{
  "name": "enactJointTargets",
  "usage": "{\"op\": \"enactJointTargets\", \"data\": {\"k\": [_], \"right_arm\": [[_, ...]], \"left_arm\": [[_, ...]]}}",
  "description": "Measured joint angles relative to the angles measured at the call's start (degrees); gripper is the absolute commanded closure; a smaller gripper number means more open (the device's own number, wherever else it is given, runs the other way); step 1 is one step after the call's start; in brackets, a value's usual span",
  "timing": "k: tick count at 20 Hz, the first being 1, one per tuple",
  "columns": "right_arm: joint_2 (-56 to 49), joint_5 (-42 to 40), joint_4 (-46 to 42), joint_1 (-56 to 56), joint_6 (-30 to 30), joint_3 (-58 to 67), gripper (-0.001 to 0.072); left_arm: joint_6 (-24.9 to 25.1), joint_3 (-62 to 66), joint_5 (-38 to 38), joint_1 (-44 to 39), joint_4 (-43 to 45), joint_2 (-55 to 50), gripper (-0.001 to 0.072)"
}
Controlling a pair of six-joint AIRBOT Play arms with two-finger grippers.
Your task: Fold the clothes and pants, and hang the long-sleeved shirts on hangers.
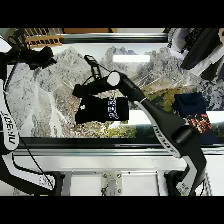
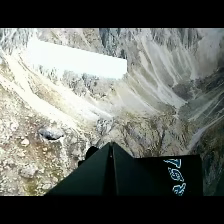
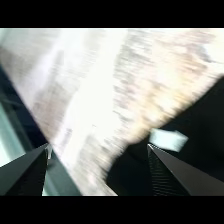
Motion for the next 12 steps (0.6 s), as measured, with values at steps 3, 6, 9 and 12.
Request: {"op": "enactJointTargets", "data": {"k": [3,6,9,12], "right_arm": [[8.68,2.78,-5.07,-6.05,-0.33,-12.04,0.006],[16.85,4.44,-8.09,-14.1,-0.39,-27.06,0.0058],[20.22,5.14,-7.74,-22.53,-0.42,-39.04,0.0057],[18.01,5.07,-2.56,-28.13,-2.12,-44.57,0.0058]], "left_arm": [[1.49,-9.77,2.89,-1.07,0.0,5.55,0.0701],[3.3,-21.75,6.27,-3.72,0.0,11.78,0.07],[4.63,-31.54,9.38,-7.21,-0.02,16.94,0.0701],[5.25,-38.34,11.8,-10.82,-0.04,20.76,0.0701]]}}
